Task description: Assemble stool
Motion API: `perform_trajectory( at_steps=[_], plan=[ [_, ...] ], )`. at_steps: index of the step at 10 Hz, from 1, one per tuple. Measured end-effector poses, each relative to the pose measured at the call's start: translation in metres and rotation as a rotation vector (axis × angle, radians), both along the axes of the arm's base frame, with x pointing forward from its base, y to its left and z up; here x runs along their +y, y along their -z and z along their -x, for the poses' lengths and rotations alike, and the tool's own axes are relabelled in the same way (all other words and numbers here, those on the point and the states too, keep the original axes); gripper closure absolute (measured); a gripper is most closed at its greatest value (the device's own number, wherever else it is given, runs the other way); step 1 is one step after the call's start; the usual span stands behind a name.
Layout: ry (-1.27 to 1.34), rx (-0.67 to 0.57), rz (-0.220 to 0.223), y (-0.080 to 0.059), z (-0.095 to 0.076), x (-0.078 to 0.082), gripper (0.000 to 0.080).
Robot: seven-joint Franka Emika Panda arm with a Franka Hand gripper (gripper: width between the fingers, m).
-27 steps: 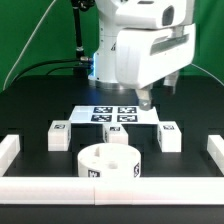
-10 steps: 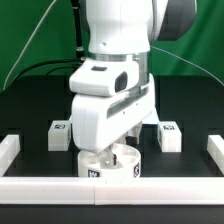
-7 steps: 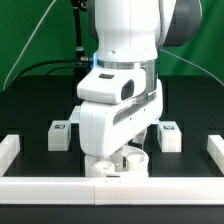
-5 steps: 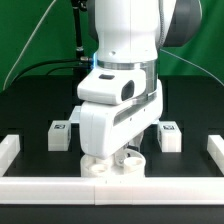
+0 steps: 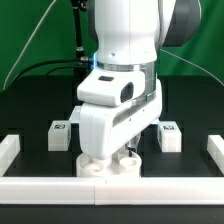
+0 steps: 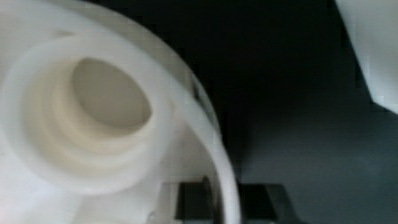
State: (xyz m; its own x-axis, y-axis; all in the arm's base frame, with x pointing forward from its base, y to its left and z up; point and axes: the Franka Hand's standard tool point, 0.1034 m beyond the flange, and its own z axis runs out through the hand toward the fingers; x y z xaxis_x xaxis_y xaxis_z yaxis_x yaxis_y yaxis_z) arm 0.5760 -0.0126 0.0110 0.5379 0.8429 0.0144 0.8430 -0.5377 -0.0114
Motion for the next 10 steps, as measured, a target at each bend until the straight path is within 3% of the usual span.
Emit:
perform_trajectory(
  at_steps=[5, 10],
  plan=[
    [0.023, 0.0, -0.002, 0.0, 0.0, 0.004, 0.0753],
    [-0.027, -0.02, -0.042, -0.002, -0.001, 0.097, 0.0756]
  ],
)
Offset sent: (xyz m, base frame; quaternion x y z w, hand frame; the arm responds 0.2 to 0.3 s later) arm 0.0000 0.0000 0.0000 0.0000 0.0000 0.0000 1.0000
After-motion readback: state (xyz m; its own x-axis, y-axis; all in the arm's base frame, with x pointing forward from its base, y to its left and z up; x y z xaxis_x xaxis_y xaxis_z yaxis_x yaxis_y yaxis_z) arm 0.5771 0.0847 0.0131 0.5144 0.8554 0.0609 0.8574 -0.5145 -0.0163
